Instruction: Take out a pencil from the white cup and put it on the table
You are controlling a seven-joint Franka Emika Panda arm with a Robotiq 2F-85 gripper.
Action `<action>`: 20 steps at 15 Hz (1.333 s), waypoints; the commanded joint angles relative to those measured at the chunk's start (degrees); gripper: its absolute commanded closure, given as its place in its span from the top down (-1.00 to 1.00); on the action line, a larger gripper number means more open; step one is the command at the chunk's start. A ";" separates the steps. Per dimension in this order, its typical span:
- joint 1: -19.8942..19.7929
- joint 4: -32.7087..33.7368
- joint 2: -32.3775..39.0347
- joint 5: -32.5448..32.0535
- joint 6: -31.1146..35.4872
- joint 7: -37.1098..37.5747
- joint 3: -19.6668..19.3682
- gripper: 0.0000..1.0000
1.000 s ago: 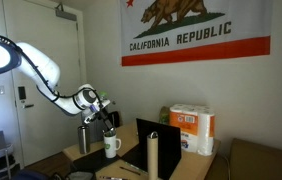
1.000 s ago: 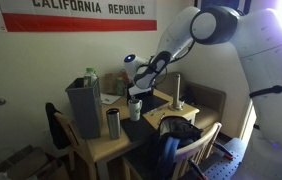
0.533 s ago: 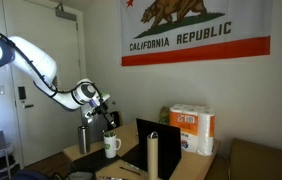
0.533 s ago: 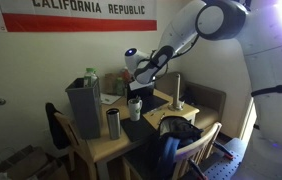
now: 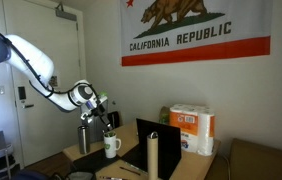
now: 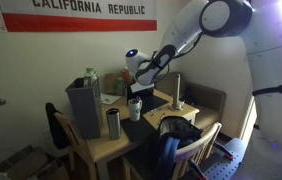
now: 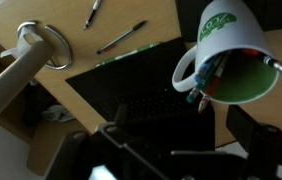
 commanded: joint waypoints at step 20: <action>-0.16 -0.56 3.87 0.09 4.82 0.99 -0.44 0.35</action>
